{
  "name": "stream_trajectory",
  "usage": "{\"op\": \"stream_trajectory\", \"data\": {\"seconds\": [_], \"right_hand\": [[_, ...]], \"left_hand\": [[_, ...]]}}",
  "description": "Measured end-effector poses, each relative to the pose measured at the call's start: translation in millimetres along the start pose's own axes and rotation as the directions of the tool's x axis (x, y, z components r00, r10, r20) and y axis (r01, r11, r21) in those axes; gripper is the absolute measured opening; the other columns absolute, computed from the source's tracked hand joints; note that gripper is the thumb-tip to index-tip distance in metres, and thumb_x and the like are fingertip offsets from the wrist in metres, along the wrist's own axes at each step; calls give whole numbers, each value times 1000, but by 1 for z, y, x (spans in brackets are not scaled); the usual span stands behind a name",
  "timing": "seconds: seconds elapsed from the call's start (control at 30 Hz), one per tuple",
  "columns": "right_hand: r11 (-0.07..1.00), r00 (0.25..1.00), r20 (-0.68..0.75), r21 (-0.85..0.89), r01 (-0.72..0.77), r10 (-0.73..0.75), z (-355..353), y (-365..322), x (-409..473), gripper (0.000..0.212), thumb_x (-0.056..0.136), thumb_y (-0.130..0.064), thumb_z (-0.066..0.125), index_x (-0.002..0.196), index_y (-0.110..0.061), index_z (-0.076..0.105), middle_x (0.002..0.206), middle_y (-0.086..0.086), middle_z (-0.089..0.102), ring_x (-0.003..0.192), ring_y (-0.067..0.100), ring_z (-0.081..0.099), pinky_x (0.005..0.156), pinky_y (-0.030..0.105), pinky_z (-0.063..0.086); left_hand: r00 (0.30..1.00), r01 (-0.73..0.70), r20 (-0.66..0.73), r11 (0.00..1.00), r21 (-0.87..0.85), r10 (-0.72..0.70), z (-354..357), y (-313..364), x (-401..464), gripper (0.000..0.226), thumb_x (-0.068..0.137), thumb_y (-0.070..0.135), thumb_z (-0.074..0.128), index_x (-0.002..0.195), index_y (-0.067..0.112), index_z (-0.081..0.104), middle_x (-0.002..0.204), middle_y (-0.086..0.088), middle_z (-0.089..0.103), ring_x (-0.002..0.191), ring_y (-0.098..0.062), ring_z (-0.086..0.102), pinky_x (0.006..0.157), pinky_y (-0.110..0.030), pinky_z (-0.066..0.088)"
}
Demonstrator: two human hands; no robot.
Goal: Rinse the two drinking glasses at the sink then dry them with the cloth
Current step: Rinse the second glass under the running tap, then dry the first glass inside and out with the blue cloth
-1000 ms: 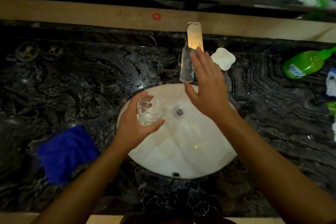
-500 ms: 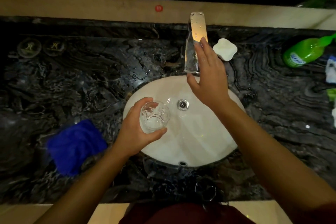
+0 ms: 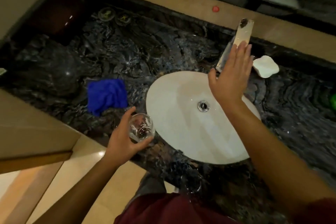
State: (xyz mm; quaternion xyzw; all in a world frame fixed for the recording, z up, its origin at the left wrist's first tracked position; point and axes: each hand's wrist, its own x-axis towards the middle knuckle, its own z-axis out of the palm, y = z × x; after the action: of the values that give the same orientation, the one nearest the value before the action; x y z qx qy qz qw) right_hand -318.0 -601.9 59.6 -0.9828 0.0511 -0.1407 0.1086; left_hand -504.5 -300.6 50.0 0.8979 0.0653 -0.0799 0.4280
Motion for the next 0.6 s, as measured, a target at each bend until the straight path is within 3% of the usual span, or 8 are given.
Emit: {"op": "stream_trajectory", "data": {"seconds": [0.07,0.13,0.2,0.43,0.6], "right_hand": [[1000,1000,4,6,6,-6,0,2,1,88,93,-41,50,161,0,13,170,22,10,158,38,6,129,52,6],[999,1000,9,33,3,-4,0,3,2,88,91,-40,51,161,-1,14,170,21,10,158,38,5,128,52,7],[999,1000,17,40,12,-13,0,3,1,88,90,-40,51,161,-2,14,170,21,10,159,37,5,128,53,8],[999,999,12,16,51,-51,3,10,-1,88,91,-41,49,161,-3,14,170,21,10,158,38,6,128,52,7],[999,999,19,-3,39,-39,2,6,0,88,90,-40,50,161,-2,14,170,23,11,158,39,6,128,54,9]], "left_hand": [[998,23,-53,999,36,-21,0,-5,-14,107,69,55,85,157,24,33,141,6,60,126,-6,58,108,-20,44],[994,55,-102,997,56,-49,0,-10,-27,103,68,61,79,154,24,37,140,5,60,126,-11,60,108,-38,50],[985,104,-148,992,67,-93,2,-15,-37,101,67,63,79,151,22,40,136,4,62,122,-14,62,104,-44,54],[963,193,-213,974,120,-165,9,-35,-50,98,63,44,92,142,14,43,130,-8,67,114,-19,66,97,-39,55],[976,172,-160,977,124,-151,5,-49,-45,100,65,38,96,144,14,40,129,-6,64,112,-18,65,98,-39,57]]}}
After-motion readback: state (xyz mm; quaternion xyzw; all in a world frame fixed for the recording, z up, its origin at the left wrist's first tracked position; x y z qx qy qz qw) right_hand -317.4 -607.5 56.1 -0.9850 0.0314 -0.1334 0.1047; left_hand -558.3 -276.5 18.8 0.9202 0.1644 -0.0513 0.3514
